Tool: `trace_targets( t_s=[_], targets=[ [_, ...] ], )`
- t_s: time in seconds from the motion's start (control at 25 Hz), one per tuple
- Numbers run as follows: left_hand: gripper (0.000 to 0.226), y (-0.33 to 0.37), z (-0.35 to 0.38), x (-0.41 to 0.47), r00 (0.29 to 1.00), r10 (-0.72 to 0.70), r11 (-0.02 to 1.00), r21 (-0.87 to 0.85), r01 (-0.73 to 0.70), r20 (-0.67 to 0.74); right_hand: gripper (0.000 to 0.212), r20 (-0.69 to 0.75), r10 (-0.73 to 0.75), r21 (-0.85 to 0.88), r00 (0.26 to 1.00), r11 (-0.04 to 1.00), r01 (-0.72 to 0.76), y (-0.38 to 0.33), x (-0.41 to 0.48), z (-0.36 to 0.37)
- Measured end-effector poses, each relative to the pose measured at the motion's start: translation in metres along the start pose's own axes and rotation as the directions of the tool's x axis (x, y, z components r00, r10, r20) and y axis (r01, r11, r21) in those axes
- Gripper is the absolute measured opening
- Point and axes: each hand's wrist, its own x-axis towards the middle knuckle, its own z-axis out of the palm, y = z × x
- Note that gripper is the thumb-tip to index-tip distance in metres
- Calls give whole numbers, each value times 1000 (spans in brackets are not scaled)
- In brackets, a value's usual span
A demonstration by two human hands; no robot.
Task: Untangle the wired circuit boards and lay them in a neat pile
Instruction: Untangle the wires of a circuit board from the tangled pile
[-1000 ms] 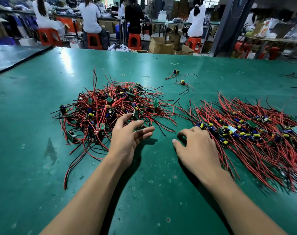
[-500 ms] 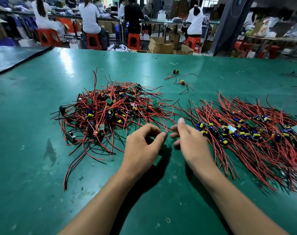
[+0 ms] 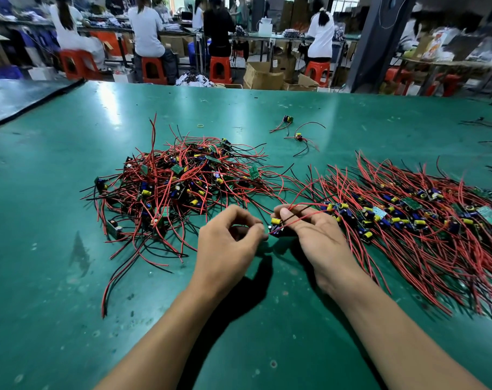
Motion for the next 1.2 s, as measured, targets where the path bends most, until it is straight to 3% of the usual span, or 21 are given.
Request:
trace_targets(
  t_s=[0.12,0.28,0.4,0.56,0.72,0.96,1.08,1.2],
  targets=[
    [13,3,-3,3,989,-145,965,-216,151,42,13,105,25,64,994,997,-32,1,-2,1],
    [24,5,-4,2,967,-145,965,-184,185,209,12,177,-3,118,984,993,-19,3,-4,2],
    [26,4,-6,2,953,-139,963,-188,193,270,15,187,-65,-6,980,998,68,3,-2,-3],
    [27,3,-8,5,930,-173,945,-212,250,326,16,167,3,-42,986,999,4,-5,2,-9],
    [21,1,-12,6,891,-167,923,-250,291,421,21,129,-47,-108,990,992,61,-9,4,-15],
    [7,3,-10,9,889,-245,904,-240,354,387,25,152,-125,-237,980,958,159,-8,3,-14],
    [10,4,-9,8,898,-219,932,-192,309,380,27,236,-142,-201,961,961,191,-10,1,-10],
    [11,5,-9,5,894,-192,949,-155,274,404,29,230,-127,-189,965,967,172,-10,2,-11]
  ],
)
